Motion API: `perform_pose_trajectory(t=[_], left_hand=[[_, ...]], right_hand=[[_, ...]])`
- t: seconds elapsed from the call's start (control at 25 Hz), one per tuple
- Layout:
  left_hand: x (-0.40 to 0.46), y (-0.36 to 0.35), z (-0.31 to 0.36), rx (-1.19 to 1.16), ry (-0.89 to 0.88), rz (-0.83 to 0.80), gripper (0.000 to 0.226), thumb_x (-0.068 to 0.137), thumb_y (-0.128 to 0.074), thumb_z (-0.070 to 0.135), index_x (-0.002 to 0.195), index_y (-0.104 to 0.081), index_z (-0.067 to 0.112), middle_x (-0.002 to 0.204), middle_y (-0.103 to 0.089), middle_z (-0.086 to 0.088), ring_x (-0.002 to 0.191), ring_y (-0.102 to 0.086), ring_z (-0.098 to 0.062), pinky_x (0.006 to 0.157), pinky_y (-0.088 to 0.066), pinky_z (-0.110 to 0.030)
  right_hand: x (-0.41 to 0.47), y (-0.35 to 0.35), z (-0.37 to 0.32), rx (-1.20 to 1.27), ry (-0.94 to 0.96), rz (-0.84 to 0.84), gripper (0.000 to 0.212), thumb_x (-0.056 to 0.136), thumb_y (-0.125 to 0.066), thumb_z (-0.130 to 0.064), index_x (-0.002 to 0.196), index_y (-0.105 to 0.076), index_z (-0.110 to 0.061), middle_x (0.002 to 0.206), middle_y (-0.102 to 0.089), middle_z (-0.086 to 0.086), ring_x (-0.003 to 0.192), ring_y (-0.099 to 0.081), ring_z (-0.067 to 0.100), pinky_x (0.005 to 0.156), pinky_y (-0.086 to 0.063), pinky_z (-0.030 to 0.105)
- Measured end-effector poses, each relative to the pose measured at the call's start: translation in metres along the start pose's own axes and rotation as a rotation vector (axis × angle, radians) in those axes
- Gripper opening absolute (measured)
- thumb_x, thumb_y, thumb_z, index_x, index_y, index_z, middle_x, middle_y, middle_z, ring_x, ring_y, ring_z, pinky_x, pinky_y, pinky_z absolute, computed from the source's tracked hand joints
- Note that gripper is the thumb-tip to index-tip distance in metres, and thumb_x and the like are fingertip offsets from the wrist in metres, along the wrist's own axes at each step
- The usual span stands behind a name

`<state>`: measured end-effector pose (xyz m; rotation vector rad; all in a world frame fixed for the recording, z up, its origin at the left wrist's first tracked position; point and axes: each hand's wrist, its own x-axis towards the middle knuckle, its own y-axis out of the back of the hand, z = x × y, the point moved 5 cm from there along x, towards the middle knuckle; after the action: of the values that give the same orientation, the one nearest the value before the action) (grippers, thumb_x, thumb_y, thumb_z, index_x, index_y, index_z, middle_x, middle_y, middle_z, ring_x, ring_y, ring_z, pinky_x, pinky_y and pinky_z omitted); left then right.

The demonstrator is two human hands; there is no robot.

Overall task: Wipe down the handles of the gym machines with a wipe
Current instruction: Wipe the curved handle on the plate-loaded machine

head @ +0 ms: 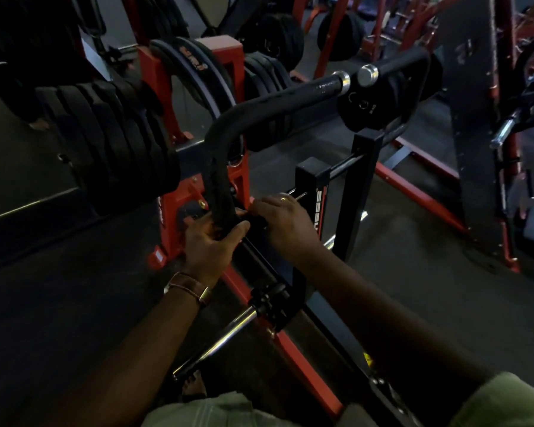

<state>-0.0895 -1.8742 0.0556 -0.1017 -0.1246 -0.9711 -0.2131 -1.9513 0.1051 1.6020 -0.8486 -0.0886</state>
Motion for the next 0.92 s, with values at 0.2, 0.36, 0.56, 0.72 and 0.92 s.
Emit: perform_pose_trajectory(t=[0.2,0.36,0.56,0.72,0.92], left_hand=[[-0.001,0.004,-0.003,0.03,0.032,-0.031,0.012,0.085,-0.077,0.018,0.097,-0.074,0.021,0.098,-0.075,0.009,0.097,-0.069,-0.006,0.086,-0.056,-0.027],[-0.006,0.006,0.0,0.134,0.007,0.022,0.016,0.087,-0.076,0.022,0.102,-0.07,0.022,0.1,-0.069,0.012,0.093,-0.065,0.002,0.081,-0.054,-0.025],[-0.007,0.006,-0.001,0.133,0.0,0.08,0.019,0.083,-0.078,0.033,0.096,-0.07,0.021,0.098,-0.07,0.005,0.093,-0.067,-0.011,0.085,-0.057,-0.04],[-0.006,0.012,0.02,-0.111,0.02,0.025,0.018,0.082,-0.069,0.041,0.096,-0.07,0.029,0.101,-0.071,-0.002,0.097,-0.067,-0.021,0.087,-0.054,-0.043],[0.026,0.018,0.053,-0.453,0.112,-0.053,0.036,0.097,-0.053,0.039,0.11,-0.068,0.009,0.11,-0.064,-0.017,0.108,-0.061,-0.031,0.099,-0.046,-0.049]], right_hand=[[0.029,0.012,0.039,-0.439,-0.104,-0.19,0.016,0.089,-0.053,-0.008,0.093,-0.068,-0.013,0.096,-0.067,0.005,0.092,-0.064,0.023,0.1,-0.038,0.033],[0.006,-0.002,-0.011,0.25,-0.179,0.029,0.021,0.085,-0.058,0.004,0.09,-0.072,-0.011,0.089,-0.069,-0.003,0.078,-0.06,0.007,0.071,-0.045,0.013],[-0.004,0.014,0.021,-0.084,-0.11,0.146,0.049,0.084,-0.032,-0.022,0.105,-0.075,-0.009,0.111,-0.073,0.005,0.11,-0.062,0.025,0.096,-0.039,0.035],[-0.024,-0.012,-0.035,0.208,-0.386,0.175,0.037,0.089,-0.044,-0.018,0.113,-0.07,-0.009,0.117,-0.066,0.006,0.106,-0.055,0.024,0.086,-0.05,0.039],[0.006,-0.01,-0.065,1.173,-0.805,0.387,0.028,0.094,-0.051,-0.003,0.106,-0.074,-0.014,0.098,-0.073,0.005,0.087,-0.071,0.017,0.073,-0.06,0.034]])
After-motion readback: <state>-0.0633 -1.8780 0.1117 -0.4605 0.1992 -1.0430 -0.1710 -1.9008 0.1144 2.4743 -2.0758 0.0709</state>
